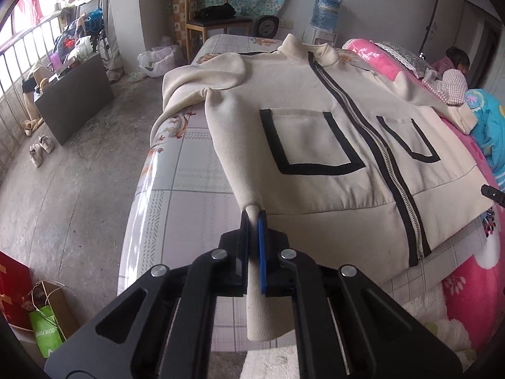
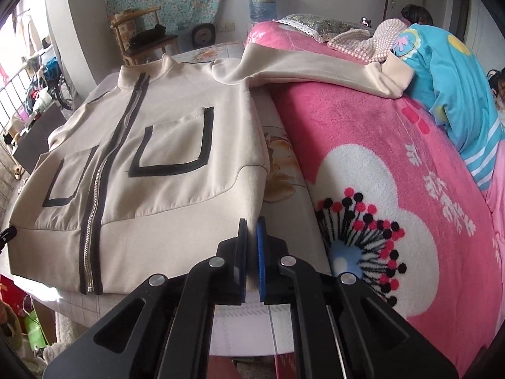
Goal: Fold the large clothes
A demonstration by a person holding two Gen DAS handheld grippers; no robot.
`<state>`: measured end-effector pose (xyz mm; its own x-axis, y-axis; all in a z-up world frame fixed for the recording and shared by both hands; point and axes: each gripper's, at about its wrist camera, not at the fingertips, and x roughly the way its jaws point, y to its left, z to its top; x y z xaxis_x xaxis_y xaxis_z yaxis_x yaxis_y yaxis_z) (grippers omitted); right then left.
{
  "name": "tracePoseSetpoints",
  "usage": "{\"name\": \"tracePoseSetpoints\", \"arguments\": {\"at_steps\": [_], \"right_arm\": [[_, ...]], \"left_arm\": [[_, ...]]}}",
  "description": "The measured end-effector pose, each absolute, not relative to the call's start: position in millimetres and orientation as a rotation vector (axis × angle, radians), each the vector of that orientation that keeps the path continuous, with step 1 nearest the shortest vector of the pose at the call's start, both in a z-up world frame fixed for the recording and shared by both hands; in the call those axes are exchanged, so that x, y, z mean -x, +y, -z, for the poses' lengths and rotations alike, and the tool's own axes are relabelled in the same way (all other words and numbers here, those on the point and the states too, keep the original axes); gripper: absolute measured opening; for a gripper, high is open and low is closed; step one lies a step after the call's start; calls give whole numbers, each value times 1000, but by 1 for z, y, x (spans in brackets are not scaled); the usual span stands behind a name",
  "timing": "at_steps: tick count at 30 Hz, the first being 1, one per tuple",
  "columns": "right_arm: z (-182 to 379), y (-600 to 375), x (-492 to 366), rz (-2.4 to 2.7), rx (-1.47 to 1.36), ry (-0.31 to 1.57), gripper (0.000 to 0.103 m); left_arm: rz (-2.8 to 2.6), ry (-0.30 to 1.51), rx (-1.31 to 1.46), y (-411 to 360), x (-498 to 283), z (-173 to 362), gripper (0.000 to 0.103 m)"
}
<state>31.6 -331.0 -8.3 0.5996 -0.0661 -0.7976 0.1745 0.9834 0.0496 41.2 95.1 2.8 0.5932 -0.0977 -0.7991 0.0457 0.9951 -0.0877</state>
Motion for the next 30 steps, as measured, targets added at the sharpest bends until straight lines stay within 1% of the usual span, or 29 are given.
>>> {"name": "tracePoseSetpoints", "arguments": {"at_steps": [3,6,8,9,10,11,12,13,14,15,16,17,18,19,21,23,25,30], "right_arm": [[8,-331,-2,125,-164,940,5],[17,-323,27,129,-194,995,5],[28,-321,37,132,-195,1043,7],[31,-320,40,138,-177,1061,8],[30,-319,41,140,-151,1065,11],[23,-316,42,138,-124,1055,11],[14,-311,43,135,-102,1030,13],[2,-306,42,115,-92,998,24],[-12,-300,38,82,-89,958,33],[-23,-293,33,51,-80,921,56],[-33,-284,24,25,-54,884,65],[-40,-271,13,5,-20,844,66],[-43,-259,-1,-19,2,824,70],[-42,-247,-18,-61,9,821,78],[-32,-223,-52,-111,0,839,83],[-16,-206,-85,-144,-23,884,83],[-1,-189,-110,-152,-19,920,88],[34,-162,-157,-133,59,1007,90]], "left_arm": [[81,966,84,106,-20,-5,4],[55,1028,134,121,3,6,6],[32,1055,160,131,13,17,13],[11,1053,167,136,17,19,13],[4,1044,179,140,21,19,16],[7,1028,191,143,21,14,19],[12,1004,195,145,20,8,31],[18,973,187,145,19,1,46],[25,941,168,143,15,-6,53],[30,913,140,139,9,-12,62],[39,898,115,131,-2,-17,66],[59,893,102,124,-15,-20,68],[83,895,100,117,-28,-19,70],[99,902,99,110,-41,-19,73],[142,911,98,94,-64,-14,77],[145,929,87,80,-85,-4,77],[130,961,79,70,-102,9,77],[53,977,114,73,-116,30,77]]}}
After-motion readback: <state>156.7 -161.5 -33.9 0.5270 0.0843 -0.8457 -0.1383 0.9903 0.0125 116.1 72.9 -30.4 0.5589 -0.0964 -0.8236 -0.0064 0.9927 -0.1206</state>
